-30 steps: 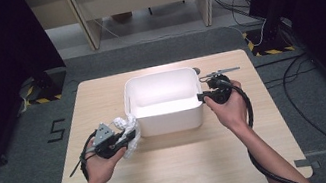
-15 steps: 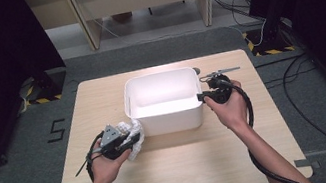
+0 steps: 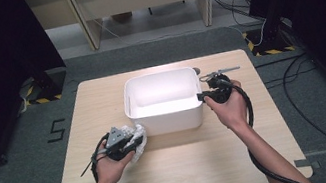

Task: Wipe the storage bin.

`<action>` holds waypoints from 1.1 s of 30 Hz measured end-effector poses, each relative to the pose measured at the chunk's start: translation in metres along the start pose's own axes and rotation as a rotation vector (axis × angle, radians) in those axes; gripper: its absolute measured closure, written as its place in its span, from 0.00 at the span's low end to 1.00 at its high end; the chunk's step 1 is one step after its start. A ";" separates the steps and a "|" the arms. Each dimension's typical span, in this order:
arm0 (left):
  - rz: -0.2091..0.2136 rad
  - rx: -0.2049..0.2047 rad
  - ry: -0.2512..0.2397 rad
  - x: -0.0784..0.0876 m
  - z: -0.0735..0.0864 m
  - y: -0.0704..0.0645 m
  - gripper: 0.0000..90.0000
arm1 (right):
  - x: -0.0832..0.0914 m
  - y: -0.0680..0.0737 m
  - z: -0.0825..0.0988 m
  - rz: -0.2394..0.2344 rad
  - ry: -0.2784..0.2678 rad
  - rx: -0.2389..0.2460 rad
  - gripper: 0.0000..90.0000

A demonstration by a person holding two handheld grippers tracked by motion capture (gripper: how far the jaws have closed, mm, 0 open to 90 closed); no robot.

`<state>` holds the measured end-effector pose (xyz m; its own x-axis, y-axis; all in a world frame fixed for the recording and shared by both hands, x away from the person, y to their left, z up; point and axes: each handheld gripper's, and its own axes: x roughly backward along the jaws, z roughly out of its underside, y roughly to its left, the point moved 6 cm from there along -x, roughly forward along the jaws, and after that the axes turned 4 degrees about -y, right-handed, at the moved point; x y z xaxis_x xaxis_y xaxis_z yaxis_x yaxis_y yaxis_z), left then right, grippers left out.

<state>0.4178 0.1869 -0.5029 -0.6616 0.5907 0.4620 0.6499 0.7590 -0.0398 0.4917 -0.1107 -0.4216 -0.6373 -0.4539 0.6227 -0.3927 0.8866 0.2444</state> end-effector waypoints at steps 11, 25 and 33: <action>-0.002 -0.003 0.041 -0.010 0.011 0.000 0.85 | 0.000 0.001 0.000 -0.002 0.000 0.010 0.83; 0.015 -0.018 0.063 -0.019 0.013 -0.005 0.85 | 0.000 0.001 0.000 -0.001 0.002 0.010 0.83; 0.028 -0.025 0.059 -0.023 0.009 -0.011 0.85 | -0.001 0.001 -0.001 -0.002 0.000 0.010 0.83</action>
<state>0.4226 0.1679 -0.5211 -0.6206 0.5936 0.5124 0.6773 0.7351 -0.0313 0.4923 -0.1098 -0.4215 -0.6364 -0.4553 0.6226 -0.4006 0.8849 0.2377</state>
